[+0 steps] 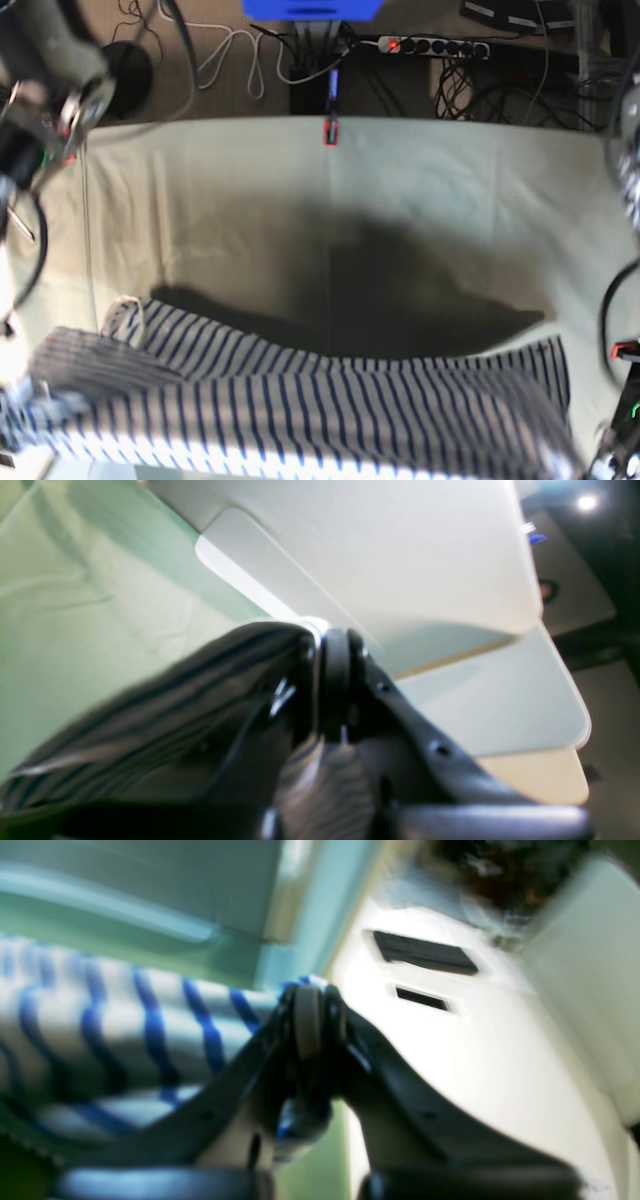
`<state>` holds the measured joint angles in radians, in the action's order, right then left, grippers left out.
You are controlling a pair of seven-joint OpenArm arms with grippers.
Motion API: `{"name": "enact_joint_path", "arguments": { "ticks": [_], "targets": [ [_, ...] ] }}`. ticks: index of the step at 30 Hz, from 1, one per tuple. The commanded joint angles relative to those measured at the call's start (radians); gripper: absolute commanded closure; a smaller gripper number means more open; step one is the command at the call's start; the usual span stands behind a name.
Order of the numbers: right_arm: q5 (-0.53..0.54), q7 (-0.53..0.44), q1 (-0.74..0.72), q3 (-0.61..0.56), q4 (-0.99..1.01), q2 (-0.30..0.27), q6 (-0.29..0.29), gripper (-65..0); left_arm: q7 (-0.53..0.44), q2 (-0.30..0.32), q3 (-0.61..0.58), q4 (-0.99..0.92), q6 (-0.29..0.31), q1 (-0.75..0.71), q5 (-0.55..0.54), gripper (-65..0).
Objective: Layout the t-shirt on the table in an organized manner, then fold the t-shirt properly
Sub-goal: 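Swing the shirt down and lay it flat with both grippers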
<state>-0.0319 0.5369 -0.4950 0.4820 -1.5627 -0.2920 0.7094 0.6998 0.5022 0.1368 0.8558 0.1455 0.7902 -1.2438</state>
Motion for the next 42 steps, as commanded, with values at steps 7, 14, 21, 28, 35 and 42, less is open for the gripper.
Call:
{"name": "enact_joint_path", "arguments": {
  "ticks": [7,14,21,28,35,42],
  "targets": [
    [0.003,-0.12,-0.491,-0.136,0.532,-0.112,-0.011,0.0,-0.065,-0.149,0.004,-0.2,0.015,0.298,0.146,-0.1],
    [0.005,-0.266,-0.732,-0.19,0.703,-0.141,-0.011,0.0,-0.18,-0.192,-0.001,-0.212,0.013,0.413,0.154,-0.1],
    [0.01,-0.208,-0.643,-0.156,0.466,-0.141,-0.011,0.0,-0.187,-0.195,0.005,-0.194,0.019,0.443,0.143,-0.1],
    [0.013,-0.108,-0.179,-0.052,0.086,-0.092,-0.011,0.0,-0.141,-0.19,0.03,-0.192,0.021,0.156,0.109,-0.1],
    [0.011,-0.11,0.258,0.067,-0.043,0.061,-0.011,0.0,-0.139,-0.122,0.102,-0.194,0.019,-0.174,-0.004,-0.1],
    [0.011,-0.111,0.464,0.07,-0.048,0.089,-0.011,0.0,-0.139,-0.061,0.105,-0.191,0.019,-0.337,-0.012,-0.1]
  ]
}}
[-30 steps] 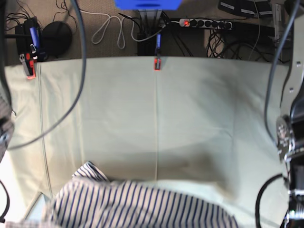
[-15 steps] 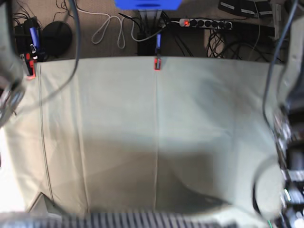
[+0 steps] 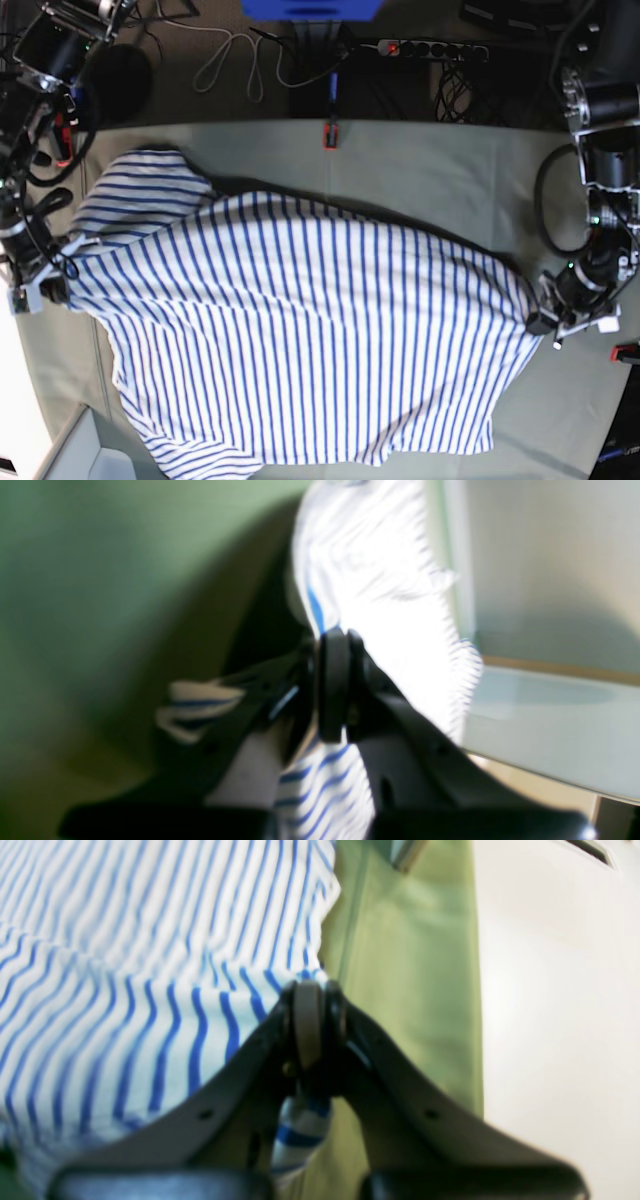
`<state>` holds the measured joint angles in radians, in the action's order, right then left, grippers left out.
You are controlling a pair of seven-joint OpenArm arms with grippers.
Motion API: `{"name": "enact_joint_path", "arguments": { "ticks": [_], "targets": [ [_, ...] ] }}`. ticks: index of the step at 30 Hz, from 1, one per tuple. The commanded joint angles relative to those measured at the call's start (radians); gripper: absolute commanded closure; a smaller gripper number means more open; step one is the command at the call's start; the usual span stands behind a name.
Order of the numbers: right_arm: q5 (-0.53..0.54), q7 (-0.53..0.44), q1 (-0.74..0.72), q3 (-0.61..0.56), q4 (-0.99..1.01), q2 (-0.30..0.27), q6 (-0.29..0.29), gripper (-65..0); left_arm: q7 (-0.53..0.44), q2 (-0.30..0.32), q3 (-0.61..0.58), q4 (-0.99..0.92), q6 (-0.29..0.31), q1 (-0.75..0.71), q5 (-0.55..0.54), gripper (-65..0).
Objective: Layout the t-shirt on the table in an organized manner, then fold the t-shirt properly
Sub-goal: 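Swing the shirt down and lay it flat with both grippers, then release the shirt with the left gripper and reach across it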
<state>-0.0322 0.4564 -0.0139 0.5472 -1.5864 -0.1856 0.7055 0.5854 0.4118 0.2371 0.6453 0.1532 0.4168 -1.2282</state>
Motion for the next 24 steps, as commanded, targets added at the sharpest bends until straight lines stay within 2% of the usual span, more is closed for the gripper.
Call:
{"name": "enact_joint_path", "arguments": {
  "ticks": [1,13,15,18,21,24],
  "targets": [
    [0.012,-0.031,0.001,0.004,-0.022,-0.019,-0.007,0.0,-0.025,0.037,0.002,0.02,0.012,0.024,-0.025,-0.1],
    [0.007,-0.029,0.179,0.064,-0.022,-0.012,-0.007,0.0,-0.023,0.032,0.002,0.014,0.012,-0.052,-0.02,-2.2],
    [0.007,-0.029,0.182,0.064,-0.022,-0.012,-0.007,0.0,-0.023,0.032,0.0,0.018,0.013,-0.051,-0.02,-8.8],
    [0.007,-0.029,0.18,0.064,-0.022,-0.012,-0.007,0.0,-0.023,0.032,0.006,0.024,0.015,-0.046,-0.029,-24.4],
    [0.007,-0.028,0.165,0.064,-0.022,-0.012,-0.007,0.0,-0.021,0.028,0.011,0.121,0.015,-0.058,-0.046,-38.3],
    [0.007,-0.021,0.134,0.069,-0.022,-0.018,-0.007,0.0,0.035,0.037,0.026,0.281,0.015,-0.147,-0.167,-44.8]
  ]
}}
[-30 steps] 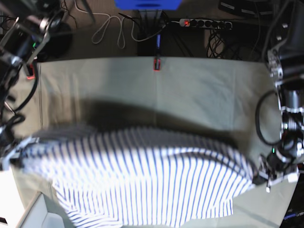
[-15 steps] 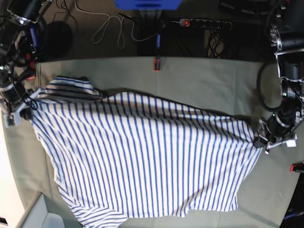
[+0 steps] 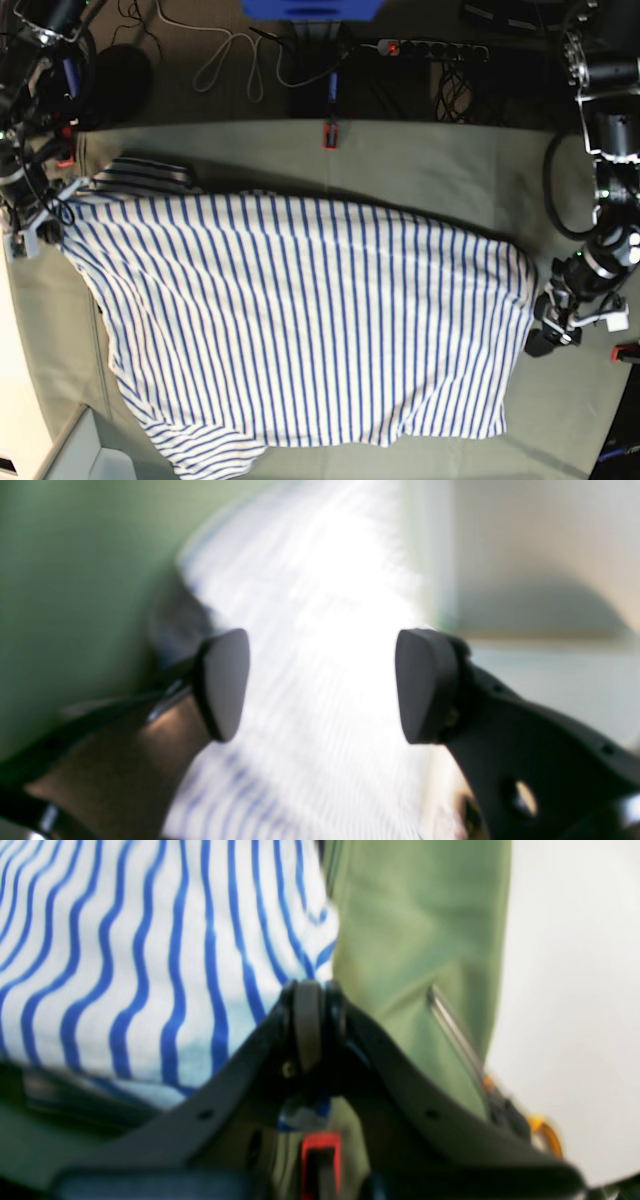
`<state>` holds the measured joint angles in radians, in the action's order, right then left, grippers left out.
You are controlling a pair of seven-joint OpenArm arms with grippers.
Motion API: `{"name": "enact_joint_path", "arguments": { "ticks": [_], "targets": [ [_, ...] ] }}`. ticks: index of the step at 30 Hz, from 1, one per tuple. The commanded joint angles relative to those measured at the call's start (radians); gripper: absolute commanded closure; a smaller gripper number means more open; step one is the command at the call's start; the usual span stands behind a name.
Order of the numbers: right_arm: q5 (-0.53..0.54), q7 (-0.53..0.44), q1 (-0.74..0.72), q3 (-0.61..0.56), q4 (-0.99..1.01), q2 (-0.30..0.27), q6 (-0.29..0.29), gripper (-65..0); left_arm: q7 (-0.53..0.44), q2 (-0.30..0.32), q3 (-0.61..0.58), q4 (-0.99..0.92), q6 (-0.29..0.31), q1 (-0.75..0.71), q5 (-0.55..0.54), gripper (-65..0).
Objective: Layout the t-shirt on the table in an organized manner, then fold the t-shirt properly
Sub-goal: 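Release the shirt with the left gripper and reach across it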
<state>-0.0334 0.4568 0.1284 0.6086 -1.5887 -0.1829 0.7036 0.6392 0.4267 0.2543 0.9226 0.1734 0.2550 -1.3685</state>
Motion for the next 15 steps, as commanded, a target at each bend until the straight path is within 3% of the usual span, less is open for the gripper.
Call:
{"name": "enact_joint_path", "arguments": {
  "ticks": [1,5,9,15],
  "targets": [
    [0.007,-0.022,-0.017,0.007,-0.02,-0.022,-0.005,0.0,0.001,0.024,0.035,0.057,-0.007,-0.018,-0.073,-45.7],
    [0.007,-0.022,-0.051,0.007,-0.022,-0.023,-0.005,0.0,0.055,0.013,0.19,0.223,-0.013,-0.214,-0.115,-46.3],
    [0.007,-0.022,-0.054,0.001,-0.022,-0.023,-0.005,0.0,0.057,-0.039,0.27,0.237,-0.013,-0.357,-0.105,-46.4],
    [0.007,-0.022,-0.052,0.001,-0.022,-0.016,-0.005,0.0,0.055,-0.121,0.313,0.247,-0.007,-0.4,0.131,-46.7]
  ]
}}
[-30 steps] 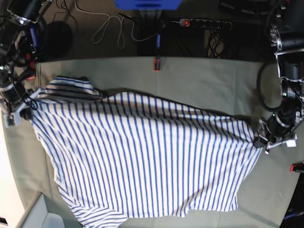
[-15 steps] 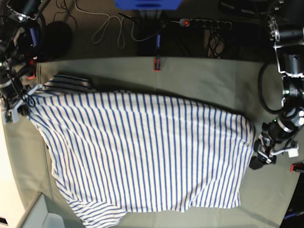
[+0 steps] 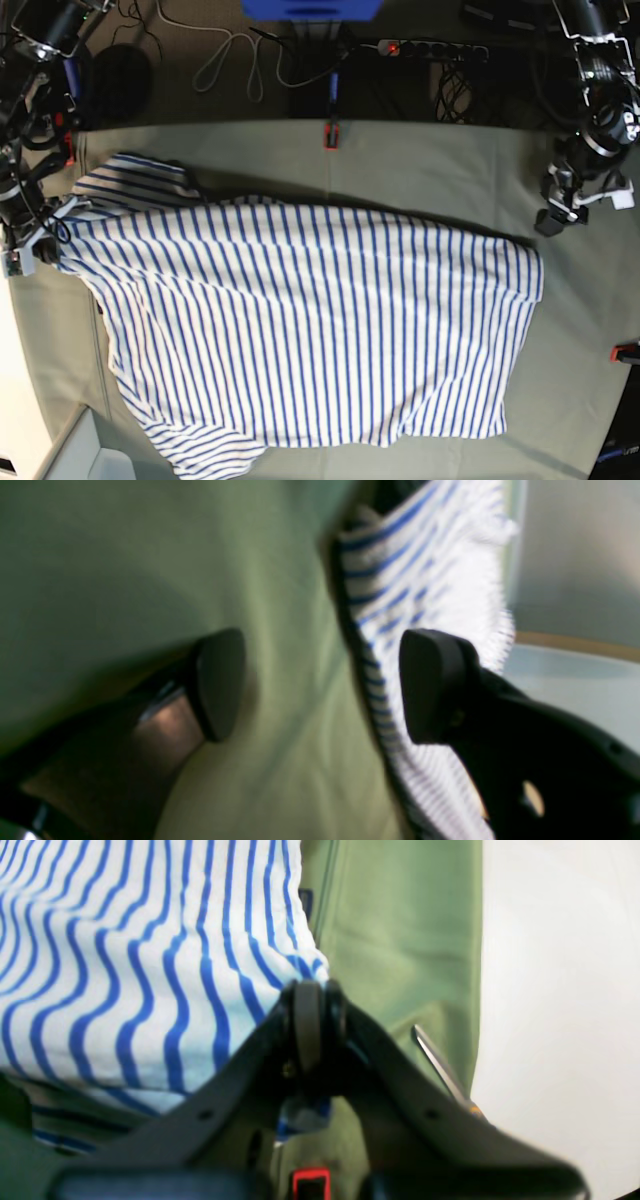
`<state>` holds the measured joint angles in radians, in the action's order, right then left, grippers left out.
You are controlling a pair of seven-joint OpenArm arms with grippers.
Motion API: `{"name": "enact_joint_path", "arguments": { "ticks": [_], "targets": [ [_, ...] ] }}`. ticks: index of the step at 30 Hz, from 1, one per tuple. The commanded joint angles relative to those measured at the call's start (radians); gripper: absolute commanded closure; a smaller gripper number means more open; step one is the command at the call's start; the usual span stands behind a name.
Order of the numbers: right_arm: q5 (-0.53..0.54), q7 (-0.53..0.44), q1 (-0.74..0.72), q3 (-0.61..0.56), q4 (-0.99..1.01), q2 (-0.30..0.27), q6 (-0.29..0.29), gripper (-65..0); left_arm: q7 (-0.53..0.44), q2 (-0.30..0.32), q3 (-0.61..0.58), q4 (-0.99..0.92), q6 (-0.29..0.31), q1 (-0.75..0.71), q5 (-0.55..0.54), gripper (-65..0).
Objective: Layout the t-shirt on the table in an organized manner, then fold the t-shirt properly
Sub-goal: 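Release the shirt with the left gripper and reach across it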
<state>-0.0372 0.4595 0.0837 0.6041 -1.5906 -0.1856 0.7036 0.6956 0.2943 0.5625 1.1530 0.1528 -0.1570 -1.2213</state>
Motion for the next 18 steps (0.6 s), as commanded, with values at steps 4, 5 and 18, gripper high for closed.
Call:
{"name": "enact_joint_path", "arguments": {
  "ticks": [4,5,18],
  "targets": [
    [0.01,-0.024,-0.006,0.006,-0.02,-0.013,-0.005,0.0,-0.001,-0.027,-0.002,0.005,0.014,0.09,0.09,-46.7],
    [0.01,-0.024,-0.005,0.006,-0.02,-0.013,-0.005,0.0,-0.001,-0.037,-0.003,0.002,0.014,0.11,0.127,-46.7],
    [0.01,-0.024,0.0,0.006,-0.02,-0.019,-0.005,0.0,-0.001,-0.165,-0.002,-0.055,0.014,0.319,0.401,-23.2]
  ]
}}
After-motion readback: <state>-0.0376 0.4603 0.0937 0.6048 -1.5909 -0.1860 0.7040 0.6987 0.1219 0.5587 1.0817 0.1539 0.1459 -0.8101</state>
